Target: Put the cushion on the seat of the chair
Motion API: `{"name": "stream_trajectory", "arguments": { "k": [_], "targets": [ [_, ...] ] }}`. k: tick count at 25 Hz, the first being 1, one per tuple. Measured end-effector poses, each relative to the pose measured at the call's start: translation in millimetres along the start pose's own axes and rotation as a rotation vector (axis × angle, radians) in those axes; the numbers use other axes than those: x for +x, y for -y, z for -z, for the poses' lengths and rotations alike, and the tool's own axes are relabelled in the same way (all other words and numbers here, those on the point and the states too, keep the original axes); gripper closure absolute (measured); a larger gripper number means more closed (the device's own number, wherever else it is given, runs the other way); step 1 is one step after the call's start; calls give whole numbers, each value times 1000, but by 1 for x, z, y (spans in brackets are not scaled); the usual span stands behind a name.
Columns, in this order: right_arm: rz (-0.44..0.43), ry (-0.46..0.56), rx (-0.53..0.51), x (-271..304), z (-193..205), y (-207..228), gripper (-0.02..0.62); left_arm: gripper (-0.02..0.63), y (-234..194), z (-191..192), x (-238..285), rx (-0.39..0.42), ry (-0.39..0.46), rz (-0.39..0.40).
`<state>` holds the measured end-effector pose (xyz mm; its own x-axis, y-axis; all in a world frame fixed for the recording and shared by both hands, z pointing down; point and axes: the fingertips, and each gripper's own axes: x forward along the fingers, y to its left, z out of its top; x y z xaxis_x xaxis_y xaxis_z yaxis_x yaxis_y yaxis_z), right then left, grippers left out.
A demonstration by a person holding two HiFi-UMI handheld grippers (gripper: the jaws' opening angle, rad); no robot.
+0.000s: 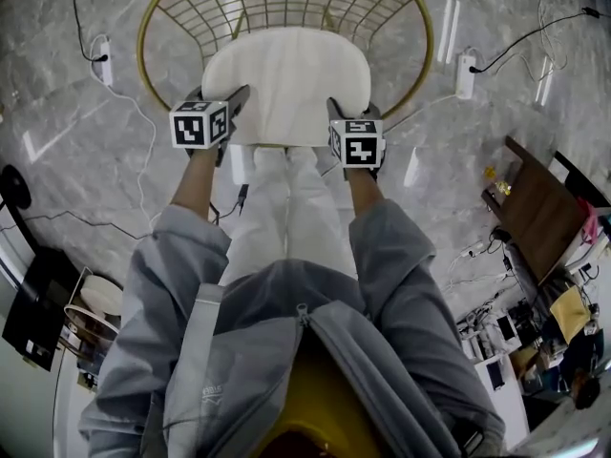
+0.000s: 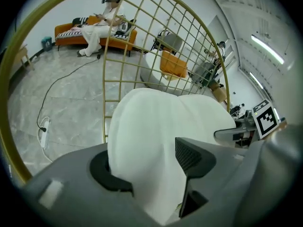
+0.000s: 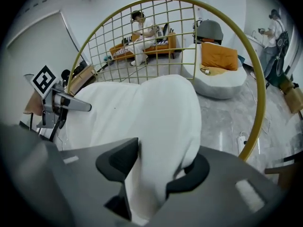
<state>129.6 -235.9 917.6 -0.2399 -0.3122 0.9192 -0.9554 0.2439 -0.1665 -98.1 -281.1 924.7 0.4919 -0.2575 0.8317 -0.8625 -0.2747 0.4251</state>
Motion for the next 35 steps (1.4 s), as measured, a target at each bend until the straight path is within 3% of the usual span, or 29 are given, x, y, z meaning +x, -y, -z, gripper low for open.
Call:
{"name": "stream_trajectory", "arguments": {
  "k": [2,3,7,9,14,19,21,23,24,26,31,33,35],
  "targets": [
    [21,13,-6,-1,-3,2,386,282,-2,-3,-1,30,1,-21],
    [38,10,-11,-2,-4,3,364,223,-2,-3,-1,48,-9,-29],
    [171,-38,-7,-7,-2,20,188,84,-9,5,-1,75,-65,-84],
    [223,-67,-1,-9,4,28,143,18,-14,11,-2,79,-89,-94],
    [241,-88,-4,-17,14,28,141,6,-21,23,-16,76,-121,-64],
    [228,-53,-1,-35,13,15,151,9,-14,7,-42,87,-26,-85],
    [201,-30,-4,-45,8,2,212,15,-9,4,-55,64,13,-92],
    [173,0,-11,-59,-1,-17,318,41,-2,4,-72,50,35,-83],
    [163,17,-15,-67,-5,-28,366,91,2,5,-84,50,46,-77],
    [146,57,-18,-85,-14,-48,440,269,12,5,-109,64,84,-63],
    [113,136,19,-126,-30,-48,583,500,63,-15,-144,119,210,-34],
    [92,136,43,-141,-24,-48,597,583,83,-9,-155,129,220,-36],
    [72,127,30,-158,-16,-57,597,603,98,2,-168,135,211,-35]
  ]
}}
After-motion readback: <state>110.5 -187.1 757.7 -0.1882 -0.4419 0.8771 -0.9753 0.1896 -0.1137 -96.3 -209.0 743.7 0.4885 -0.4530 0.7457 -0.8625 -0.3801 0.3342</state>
